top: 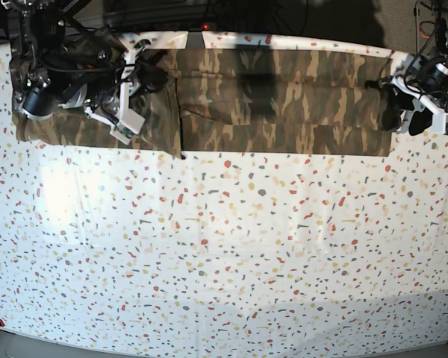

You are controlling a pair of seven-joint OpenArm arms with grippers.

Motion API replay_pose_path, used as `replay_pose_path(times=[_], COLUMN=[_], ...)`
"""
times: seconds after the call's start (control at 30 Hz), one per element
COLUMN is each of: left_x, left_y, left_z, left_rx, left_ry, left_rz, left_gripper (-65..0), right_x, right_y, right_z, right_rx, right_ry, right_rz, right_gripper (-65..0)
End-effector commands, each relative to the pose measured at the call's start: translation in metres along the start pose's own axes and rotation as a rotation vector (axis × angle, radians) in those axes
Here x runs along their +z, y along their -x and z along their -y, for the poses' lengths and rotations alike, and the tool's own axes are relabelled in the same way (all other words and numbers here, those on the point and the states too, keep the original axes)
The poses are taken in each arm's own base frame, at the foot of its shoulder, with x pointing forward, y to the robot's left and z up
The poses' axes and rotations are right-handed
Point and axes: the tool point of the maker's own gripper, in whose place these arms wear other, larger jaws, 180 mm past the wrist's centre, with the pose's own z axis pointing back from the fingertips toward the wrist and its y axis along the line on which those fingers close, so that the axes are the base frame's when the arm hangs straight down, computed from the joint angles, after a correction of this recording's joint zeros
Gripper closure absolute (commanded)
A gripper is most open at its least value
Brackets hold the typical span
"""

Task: Fold the T-shirt properly
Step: 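Grasp the folded shirt's end with the right gripper and fold it inward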

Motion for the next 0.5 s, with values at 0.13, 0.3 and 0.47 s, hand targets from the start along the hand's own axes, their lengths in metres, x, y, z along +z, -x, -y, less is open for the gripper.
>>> replay_pose_path(times=[0.13,0.3,0.47], left_x=[0.002,0.002,0.002], left_y=[-0.015,-0.015,-0.015], left_z=[0.000,0.000,0.000], left_rx=[-0.017,-0.017,-0.017], left_ry=[0.009,0.009,0.009], left_rz=[0.047,0.046,0.047], left_gripper=[-33.5,-33.5,-33.5], right_x=[0.005,0.005,0.006], right_y=[-0.005,-0.005,-0.013], right_z=[-0.001,-0.003,-0.015], right_rx=[0.017,0.013,0.002], right_ry=[0.000,-0.014,-0.079], right_rz=[0.017,0.018,0.063], right_gripper=[0.0,-15.4,-19.5])
